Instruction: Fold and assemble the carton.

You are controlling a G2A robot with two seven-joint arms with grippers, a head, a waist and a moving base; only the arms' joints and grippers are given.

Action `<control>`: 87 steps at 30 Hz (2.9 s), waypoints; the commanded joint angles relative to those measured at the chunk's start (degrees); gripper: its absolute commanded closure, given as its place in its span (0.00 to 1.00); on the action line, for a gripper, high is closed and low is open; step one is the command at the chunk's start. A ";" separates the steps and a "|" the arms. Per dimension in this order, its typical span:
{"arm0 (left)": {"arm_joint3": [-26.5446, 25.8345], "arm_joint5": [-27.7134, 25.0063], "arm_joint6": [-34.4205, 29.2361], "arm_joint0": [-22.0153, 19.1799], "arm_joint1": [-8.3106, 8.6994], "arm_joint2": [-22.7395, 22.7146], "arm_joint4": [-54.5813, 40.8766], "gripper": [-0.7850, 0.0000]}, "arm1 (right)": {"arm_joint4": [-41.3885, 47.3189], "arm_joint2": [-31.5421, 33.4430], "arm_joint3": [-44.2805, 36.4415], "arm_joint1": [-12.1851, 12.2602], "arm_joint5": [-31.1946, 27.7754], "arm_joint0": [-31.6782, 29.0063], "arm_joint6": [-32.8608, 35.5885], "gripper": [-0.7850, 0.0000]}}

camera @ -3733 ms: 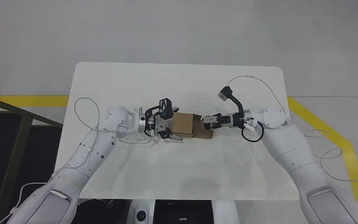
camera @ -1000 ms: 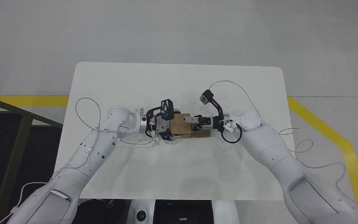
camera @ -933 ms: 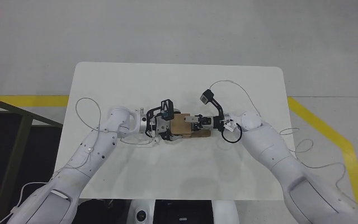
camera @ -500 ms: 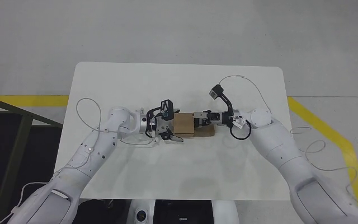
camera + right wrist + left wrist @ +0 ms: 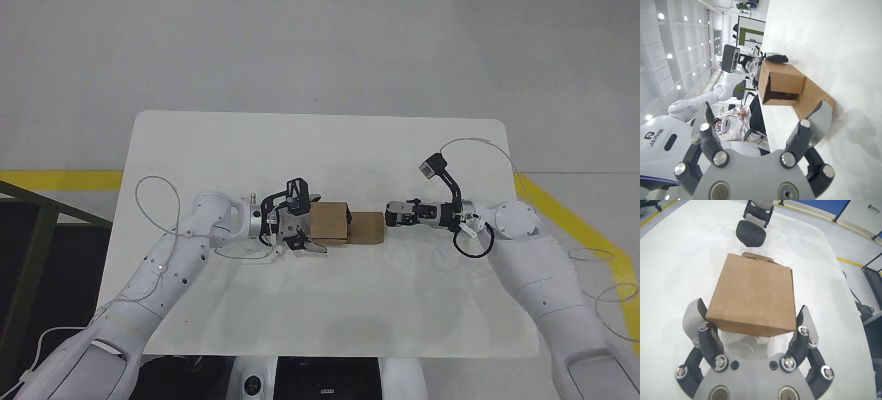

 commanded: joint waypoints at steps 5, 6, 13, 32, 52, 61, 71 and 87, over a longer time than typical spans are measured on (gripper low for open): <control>-0.10 0.00 0.00 0.03 -0.06 0.02 0.03 0.00 | -1.46 2.85 -3.97 1.31 3.19 -4.21 -0.38 0.00; -0.11 0.00 0.03 0.05 -0.07 0.01 0.08 0.00 | -1.56 2.85 -4.17 1.33 3.48 -4.48 -0.43 0.00; -0.11 0.00 0.03 0.09 -0.11 -0.06 0.14 0.00 | -0.61 1.46 -2.67 0.79 3.42 -4.73 -0.18 0.00; -0.10 0.00 0.01 0.07 -0.23 0.09 0.21 0.00 | 6.97 -6.77 7.34 -3.88 0.93 1.35 2.22 0.00; 0.10 0.00 -0.09 -0.03 -0.25 0.30 0.16 0.00 | 9.50 -8.04 7.47 -4.83 0.12 3.21 1.43 0.00; 0.05 0.00 -0.30 -0.09 -0.21 0.48 0.05 0.00 | 9.47 -7.51 2.29 -4.22 0.61 2.62 1.92 0.00; 0.09 0.00 -0.37 -0.28 -0.15 0.77 -0.15 0.00 | 9.15 -10.01 1.98 -5.10 0.48 3.83 1.78 0.00; 0.30 0.00 -0.41 -0.41 -0.11 1.01 -0.45 0.00 | 5.72 -12.91 2.57 -6.05 -0.81 5.52 0.49 0.55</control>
